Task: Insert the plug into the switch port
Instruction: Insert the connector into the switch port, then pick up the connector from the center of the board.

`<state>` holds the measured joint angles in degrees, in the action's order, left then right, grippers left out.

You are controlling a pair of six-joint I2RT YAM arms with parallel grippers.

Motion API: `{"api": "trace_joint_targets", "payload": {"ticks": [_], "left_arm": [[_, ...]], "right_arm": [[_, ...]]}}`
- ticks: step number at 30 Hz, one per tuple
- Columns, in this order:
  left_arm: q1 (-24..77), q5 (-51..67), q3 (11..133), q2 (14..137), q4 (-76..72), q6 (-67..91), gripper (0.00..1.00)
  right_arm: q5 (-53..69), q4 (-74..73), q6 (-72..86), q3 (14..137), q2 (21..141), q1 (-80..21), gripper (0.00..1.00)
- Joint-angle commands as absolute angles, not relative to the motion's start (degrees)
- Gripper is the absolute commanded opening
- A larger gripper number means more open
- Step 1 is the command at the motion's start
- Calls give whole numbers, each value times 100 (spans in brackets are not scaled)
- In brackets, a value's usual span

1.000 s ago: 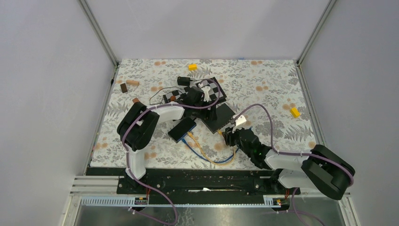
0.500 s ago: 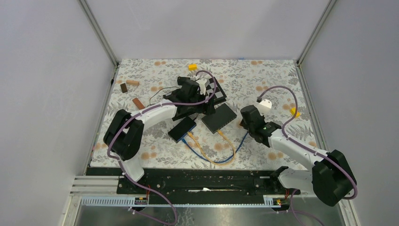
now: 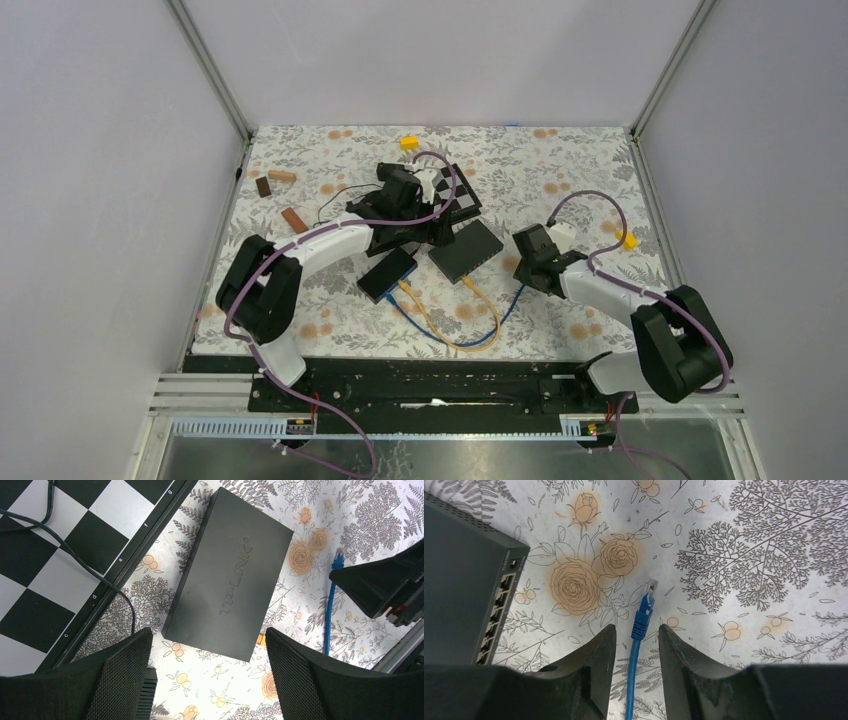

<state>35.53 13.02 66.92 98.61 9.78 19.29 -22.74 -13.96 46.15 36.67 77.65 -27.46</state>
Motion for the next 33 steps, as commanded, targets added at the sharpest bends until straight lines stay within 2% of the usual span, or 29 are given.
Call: {"api": "trace_joint_targets", "payload": {"ticks": [1,5,7,10,14,21,29,33], "left_arm": [[3517,1312,6671,9675,818,1898,85],[3516,1352,6676,9707,817,1924,85],[3515,1354,6673,9708,817,1932,85],[3516,1346,6673,9675,825,1934,85],[3462,1388,6720,9553,844,1947,85],[3278,1970,6801,9131,544,2021,85],[3276,3468,6207,8548,-1039,2193,85],[3276,3925,5633,8271,-2003,2554,84]], "right_arm": [[-2201,-1107,4424,3726,8104,-2689,42],[-2315,-1187,4255,3876,8489,-2687,39],[-2330,-1241,4262,3918,8538,-2677,31],[-2350,-1237,4247,3929,8396,-2682,13],[-2222,-910,3879,3836,8019,-2683,1],[-1573,1321,2446,2723,6343,-2688,0],[797,4771,858,1037,5026,-2686,0],[1641,5353,349,825,4806,-2684,0]]}}
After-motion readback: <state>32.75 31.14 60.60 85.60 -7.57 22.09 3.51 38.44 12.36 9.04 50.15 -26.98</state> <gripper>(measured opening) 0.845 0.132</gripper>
